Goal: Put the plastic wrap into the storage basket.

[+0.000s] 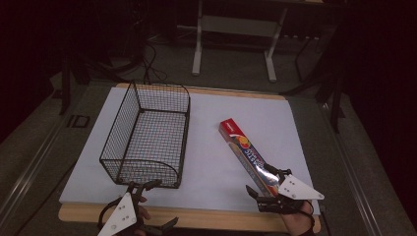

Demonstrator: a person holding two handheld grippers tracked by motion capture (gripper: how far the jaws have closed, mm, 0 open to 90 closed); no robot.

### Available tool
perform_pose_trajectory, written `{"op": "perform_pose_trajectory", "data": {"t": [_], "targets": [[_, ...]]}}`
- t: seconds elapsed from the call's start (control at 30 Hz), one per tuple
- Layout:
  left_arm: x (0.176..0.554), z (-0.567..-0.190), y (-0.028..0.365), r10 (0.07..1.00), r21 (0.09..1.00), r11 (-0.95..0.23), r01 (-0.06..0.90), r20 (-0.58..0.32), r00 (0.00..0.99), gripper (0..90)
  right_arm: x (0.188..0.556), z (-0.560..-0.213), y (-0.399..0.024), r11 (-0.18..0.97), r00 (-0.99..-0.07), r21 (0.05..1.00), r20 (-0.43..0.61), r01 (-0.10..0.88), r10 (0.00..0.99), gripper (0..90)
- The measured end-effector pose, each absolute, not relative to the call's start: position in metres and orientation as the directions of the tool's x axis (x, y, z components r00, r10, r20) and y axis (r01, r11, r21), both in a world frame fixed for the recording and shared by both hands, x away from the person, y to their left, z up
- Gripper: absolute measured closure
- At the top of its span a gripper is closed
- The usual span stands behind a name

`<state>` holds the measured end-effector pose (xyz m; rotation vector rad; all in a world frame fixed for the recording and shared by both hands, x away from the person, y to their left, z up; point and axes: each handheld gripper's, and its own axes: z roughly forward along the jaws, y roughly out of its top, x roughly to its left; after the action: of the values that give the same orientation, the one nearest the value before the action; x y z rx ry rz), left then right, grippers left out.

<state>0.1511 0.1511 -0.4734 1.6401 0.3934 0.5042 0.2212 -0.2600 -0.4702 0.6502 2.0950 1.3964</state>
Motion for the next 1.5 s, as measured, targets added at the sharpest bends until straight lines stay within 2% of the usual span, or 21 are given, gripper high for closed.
{"op": "perform_pose_trajectory", "data": {"t": [0.3,0.37,0.47,0.77,0.97,1.5], "targets": [[0.153,-0.473,0.147,0.512,0.990,-0.135,-0.040,0.104,0.852,0.1,0.220,-0.473,-0.258,0.372,-0.737,0.922,-0.178,0.106,0.652,14.6],[0.153,-0.473,0.148,0.510,0.991,-0.125,-0.041,0.100,0.854,0.1,0.217,-0.471,-0.256,0.406,-0.718,0.910,-0.228,0.083,0.658,17.4],[0.153,-0.473,0.148,0.513,0.992,-0.121,-0.045,0.101,0.852,0.1,0.219,-0.467,-0.254,0.414,-0.729,0.908,-0.234,0.073,0.643,17.3],[0.154,-0.473,0.145,0.505,0.988,-0.144,-0.057,0.123,0.854,0.1,0.218,-0.450,-0.246,0.434,-0.776,0.896,-0.209,0.092,0.595,12.1],[0.153,-0.473,0.144,0.502,0.989,-0.138,-0.060,0.123,0.856,0.1,0.225,-0.429,-0.250,0.434,-0.725,0.893,-0.221,0.118,0.652,12.2],[0.153,-0.474,0.143,0.493,0.988,-0.146,-0.057,0.122,0.862,0.1,0.267,-0.408,-0.245,0.423,-0.696,0.889,-0.193,0.173,0.691,11.6]]}}
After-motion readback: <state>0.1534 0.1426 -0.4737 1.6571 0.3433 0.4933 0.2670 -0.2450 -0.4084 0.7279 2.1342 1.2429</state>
